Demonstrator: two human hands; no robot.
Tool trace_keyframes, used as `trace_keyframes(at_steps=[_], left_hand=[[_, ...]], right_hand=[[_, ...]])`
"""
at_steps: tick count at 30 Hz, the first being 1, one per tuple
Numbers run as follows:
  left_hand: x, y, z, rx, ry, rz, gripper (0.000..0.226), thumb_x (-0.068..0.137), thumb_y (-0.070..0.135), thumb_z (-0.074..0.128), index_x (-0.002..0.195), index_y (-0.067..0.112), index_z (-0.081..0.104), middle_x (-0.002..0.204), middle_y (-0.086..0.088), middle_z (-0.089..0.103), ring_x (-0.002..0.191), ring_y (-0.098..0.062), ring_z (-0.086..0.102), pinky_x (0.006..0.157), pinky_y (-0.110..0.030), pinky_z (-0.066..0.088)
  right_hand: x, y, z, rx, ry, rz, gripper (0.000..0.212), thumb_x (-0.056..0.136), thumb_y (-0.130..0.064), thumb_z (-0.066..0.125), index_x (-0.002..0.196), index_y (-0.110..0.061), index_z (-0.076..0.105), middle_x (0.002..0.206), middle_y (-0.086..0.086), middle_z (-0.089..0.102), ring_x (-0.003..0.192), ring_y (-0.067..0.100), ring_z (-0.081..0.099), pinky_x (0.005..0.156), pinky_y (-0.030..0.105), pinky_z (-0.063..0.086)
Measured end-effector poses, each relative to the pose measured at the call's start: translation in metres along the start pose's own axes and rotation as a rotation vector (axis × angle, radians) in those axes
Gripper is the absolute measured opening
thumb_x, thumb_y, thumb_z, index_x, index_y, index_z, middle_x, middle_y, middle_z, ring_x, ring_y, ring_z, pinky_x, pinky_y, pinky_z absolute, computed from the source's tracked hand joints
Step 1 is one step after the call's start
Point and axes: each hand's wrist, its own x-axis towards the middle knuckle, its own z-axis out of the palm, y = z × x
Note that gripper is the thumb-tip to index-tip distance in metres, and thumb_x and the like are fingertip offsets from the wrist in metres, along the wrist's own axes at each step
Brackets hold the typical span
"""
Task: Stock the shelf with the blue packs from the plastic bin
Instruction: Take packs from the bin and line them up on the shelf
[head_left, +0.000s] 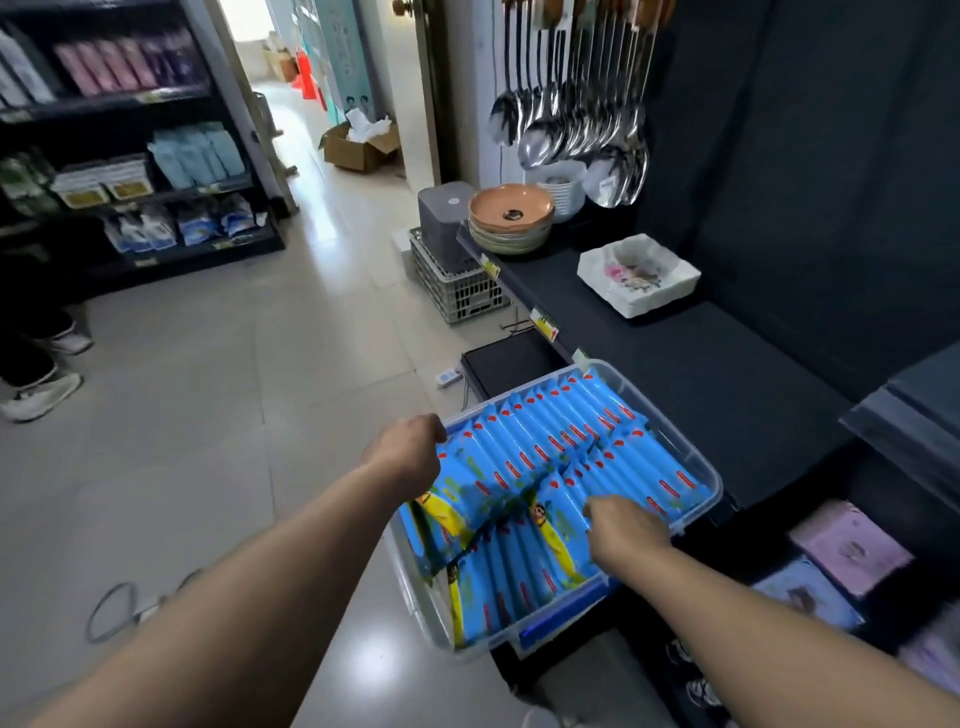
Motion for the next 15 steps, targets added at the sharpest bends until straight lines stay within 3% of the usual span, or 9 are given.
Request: trace_keyframes(at_steps=[5,11,15], left_hand=[[0.029,-0.009,0.012,-0.008,-0.055,0.048,0.04,0.09,0.006,0.046,0.125,0.022,0.057,0.128,-0.006,0.058,0.115,-0.027,0.055,0.089,-0.031,0.044],[0.059,-0.019,0.018,0.043,-0.176,0.156,0.041,0.088,0.001,0.046,0.124,0.018,0.057,0.126,-0.008,0.059,0.114,-0.028,0.055,0.09,-0.033,0.046],[0.072,-0.029,0.023,0.111,-0.263,0.222,0.042,0.084,0.002,0.048,0.122,0.019,0.058,0.125,-0.006,0.06,0.115,-0.026,0.056,0.093,-0.034,0.048]], right_hand=[[0.011,-0.008,0.011,-0.036,0.076,0.089,0.03,0.084,-0.009,0.059,0.113,-0.017,0.055,0.115,0.003,0.057,0.108,0.022,0.053,0.081,0.034,0.042],[0.015,-0.028,0.022,-0.081,0.03,0.208,0.03,0.087,-0.034,0.059,0.113,-0.02,0.056,0.114,0.001,0.056,0.108,0.022,0.054,0.086,0.037,0.039],[0.001,-0.035,0.022,0.123,0.13,0.27,0.03,0.091,-0.03,0.052,0.116,-0.015,0.046,0.096,0.0,0.065,0.088,0.021,0.062,0.066,0.03,0.036]])
